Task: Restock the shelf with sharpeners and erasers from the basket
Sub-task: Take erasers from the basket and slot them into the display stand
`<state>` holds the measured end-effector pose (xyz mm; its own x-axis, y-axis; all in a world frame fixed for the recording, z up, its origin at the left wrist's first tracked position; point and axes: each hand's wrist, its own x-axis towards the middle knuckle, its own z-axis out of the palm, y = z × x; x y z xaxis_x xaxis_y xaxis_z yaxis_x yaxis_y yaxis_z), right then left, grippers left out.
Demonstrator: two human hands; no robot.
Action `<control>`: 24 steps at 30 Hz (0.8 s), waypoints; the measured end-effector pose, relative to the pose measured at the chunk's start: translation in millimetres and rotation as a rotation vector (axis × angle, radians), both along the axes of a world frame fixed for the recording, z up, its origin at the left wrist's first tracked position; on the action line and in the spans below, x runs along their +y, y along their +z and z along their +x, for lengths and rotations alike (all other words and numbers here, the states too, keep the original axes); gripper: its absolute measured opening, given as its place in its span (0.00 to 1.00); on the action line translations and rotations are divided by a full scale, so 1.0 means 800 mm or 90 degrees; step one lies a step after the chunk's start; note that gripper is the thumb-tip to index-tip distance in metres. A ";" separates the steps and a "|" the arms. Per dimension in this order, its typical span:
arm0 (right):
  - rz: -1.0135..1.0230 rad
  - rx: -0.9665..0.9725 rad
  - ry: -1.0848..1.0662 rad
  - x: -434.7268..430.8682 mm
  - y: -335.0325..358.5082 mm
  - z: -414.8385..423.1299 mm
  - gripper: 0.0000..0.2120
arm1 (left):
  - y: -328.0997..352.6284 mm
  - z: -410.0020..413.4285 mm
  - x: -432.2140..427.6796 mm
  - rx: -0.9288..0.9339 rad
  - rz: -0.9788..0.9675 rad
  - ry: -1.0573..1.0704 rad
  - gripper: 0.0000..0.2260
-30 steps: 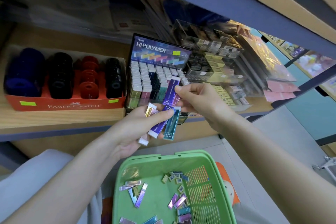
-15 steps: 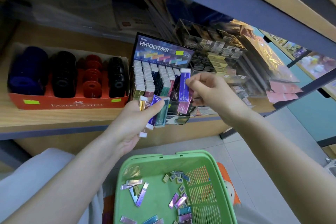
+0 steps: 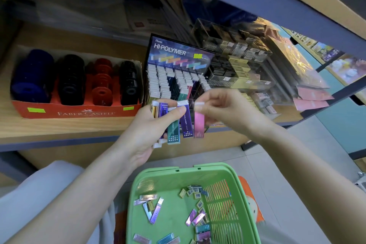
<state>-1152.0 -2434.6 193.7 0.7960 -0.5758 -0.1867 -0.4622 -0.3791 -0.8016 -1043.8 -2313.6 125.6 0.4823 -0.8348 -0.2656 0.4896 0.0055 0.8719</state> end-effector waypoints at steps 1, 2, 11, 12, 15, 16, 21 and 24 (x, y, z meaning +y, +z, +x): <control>-0.061 -0.045 -0.041 -0.007 0.000 0.001 0.03 | -0.001 0.000 -0.001 -0.001 0.007 0.013 0.02; -0.122 -0.092 -0.087 -0.016 0.000 0.002 0.05 | -0.002 0.001 -0.001 -0.003 0.011 0.023 0.03; -0.268 -0.128 -0.137 -0.057 -0.038 0.038 0.10 | -0.002 0.001 -0.001 -0.036 0.033 0.032 0.05; -0.260 -0.115 -0.119 -0.059 -0.042 0.040 0.10 | -0.003 0.001 -0.002 -0.040 0.038 0.034 0.05; -0.287 -0.081 -0.093 -0.069 -0.041 0.045 0.09 | -0.004 0.003 -0.003 -0.038 0.047 0.038 0.04; -0.315 -0.058 -0.077 -0.071 -0.037 0.046 0.08 | -0.005 0.003 -0.004 -0.037 0.049 0.039 0.04; -0.402 0.048 0.024 -0.082 -0.031 0.053 0.09 | -0.004 0.005 -0.004 -0.046 0.049 0.034 0.04; -0.457 0.079 0.088 -0.084 -0.038 0.059 0.07 | -0.005 0.006 -0.005 -0.044 0.048 0.036 0.04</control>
<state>-1104.8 -2501.5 163.7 0.8677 -0.4859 0.1052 -0.4430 -0.8517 -0.2798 -1039.3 -2317.7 121.2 0.5476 -0.7847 -0.2905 0.4287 -0.0351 0.9028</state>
